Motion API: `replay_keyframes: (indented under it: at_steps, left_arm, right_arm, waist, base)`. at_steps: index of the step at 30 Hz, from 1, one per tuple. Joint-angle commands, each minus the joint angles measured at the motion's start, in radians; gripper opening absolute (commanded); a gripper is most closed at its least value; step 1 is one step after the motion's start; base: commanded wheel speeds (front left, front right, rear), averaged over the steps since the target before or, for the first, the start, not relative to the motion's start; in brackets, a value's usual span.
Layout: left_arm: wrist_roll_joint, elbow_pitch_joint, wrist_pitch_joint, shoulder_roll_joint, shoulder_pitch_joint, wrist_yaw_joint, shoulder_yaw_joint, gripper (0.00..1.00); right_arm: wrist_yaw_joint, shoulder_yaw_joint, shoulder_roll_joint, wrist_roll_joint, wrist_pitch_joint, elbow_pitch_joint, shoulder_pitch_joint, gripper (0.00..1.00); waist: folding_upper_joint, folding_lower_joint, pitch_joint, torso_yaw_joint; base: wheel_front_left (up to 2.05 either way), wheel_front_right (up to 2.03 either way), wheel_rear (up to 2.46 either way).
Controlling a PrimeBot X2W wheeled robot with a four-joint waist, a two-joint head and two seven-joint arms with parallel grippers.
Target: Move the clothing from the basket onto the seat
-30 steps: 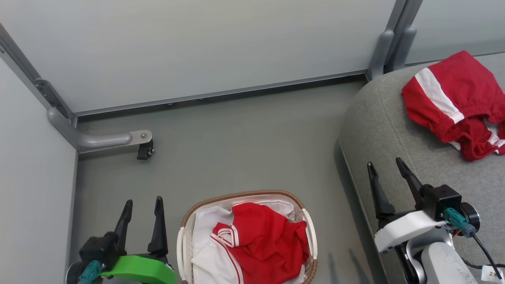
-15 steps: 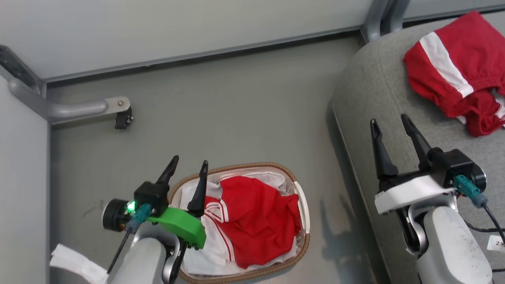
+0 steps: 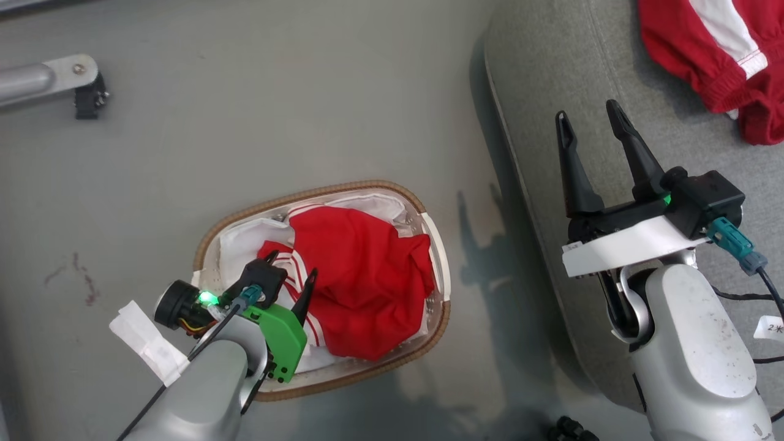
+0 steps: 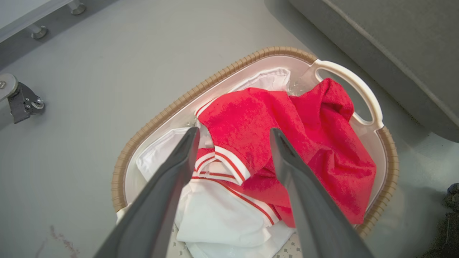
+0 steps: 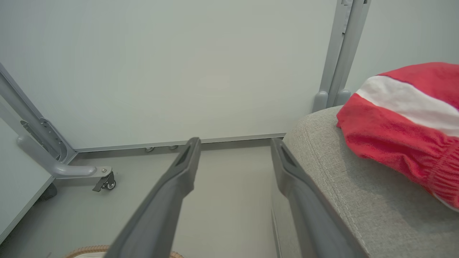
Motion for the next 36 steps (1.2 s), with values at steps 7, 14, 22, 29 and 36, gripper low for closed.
replay_keyframes:
  at_steps: [7, 14, 22, 29, 36]
  left_arm:
    - [-0.023, 0.111, 0.004, 0.038, -0.082, -0.002, -0.098, 1.0]
    - [0.005, 0.175, -0.009, 0.078, -0.151, 0.012, -0.147, 1.0]
    - [0.012, 0.239, -0.019, 0.101, -0.208, 0.031, -0.159, 1.0]
    - [0.002, 0.279, -0.017, 0.089, -0.226, 0.023, -0.169, 1.0]
    - [0.004, 0.305, -0.018, 0.072, -0.237, 0.015, -0.19, 0.34]
  right_arm:
    - [-0.001, 0.037, -0.001, 0.051, -0.002, -0.03, -0.043, 1.0]
    - [-0.001, 0.054, -0.001, 0.086, -0.002, -0.045, -0.058, 1.0]
    - [-0.001, 0.068, -0.001, 0.105, -0.002, -0.051, -0.07, 1.0]
    - [-0.001, 0.079, -0.001, 0.119, -0.002, -0.053, -0.078, 1.0]
    - [-0.001, 0.085, -0.001, 0.123, -0.002, -0.052, -0.081, 1.0]
  waist:
    - [-0.0001, -0.0001, 0.209, -0.156]
    - [-0.0001, -0.0001, 0.268, -0.2]
    - [-0.0001, -0.0001, 0.306, -0.225]
    - [-0.0001, -0.0001, 0.322, -0.238]
    - [-0.0001, -0.0001, 0.321, -0.238]
  base:
    - [0.0, 0.0, 0.0]
    - [0.0, 0.0, 0.0]
    - [0.0, 0.0, 0.0]
    - [0.0, 0.0, 0.0]
    - [0.0, 0.0, 0.0]
